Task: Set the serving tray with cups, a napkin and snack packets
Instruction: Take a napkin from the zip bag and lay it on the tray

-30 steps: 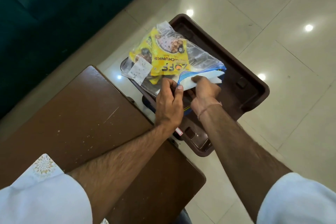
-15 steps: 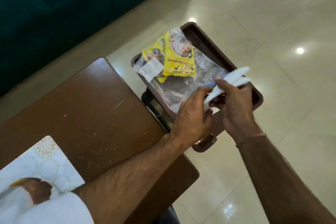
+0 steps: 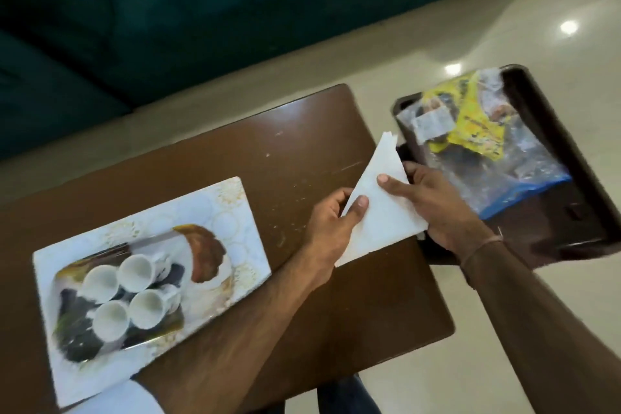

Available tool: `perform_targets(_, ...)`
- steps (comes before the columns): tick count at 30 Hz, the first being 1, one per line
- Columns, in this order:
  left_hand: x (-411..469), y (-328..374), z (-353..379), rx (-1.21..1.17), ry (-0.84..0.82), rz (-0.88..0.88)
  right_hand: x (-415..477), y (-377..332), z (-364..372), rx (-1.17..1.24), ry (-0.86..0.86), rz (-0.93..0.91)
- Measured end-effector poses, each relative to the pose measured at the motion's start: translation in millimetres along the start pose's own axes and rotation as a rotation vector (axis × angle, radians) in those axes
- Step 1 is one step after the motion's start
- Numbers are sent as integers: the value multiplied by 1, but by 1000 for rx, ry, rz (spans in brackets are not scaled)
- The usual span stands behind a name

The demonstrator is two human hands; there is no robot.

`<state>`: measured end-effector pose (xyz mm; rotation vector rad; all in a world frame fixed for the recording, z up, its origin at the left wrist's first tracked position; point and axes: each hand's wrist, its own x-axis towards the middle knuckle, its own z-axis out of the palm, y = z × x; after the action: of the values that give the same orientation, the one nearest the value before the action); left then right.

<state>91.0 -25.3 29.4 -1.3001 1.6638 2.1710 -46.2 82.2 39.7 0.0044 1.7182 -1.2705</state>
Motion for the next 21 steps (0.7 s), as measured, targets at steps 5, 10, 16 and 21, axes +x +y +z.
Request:
perform_targets(5, -27, -54, -67, -174, 165, -190, 11, 24, 75, -209, -62, -8)
perform_targets(10, -52, -112, -119, -379, 415, -297, 14, 61, 141, -432, -84, -14)
perform_targets(16, -77, -163, -171, -477, 669, -338, 9, 107, 206, -484, -101, 7)
perform_targets(21, -99, -193, -202, -604, 803, -376, 1, 133, 254, -616, -55, 8)
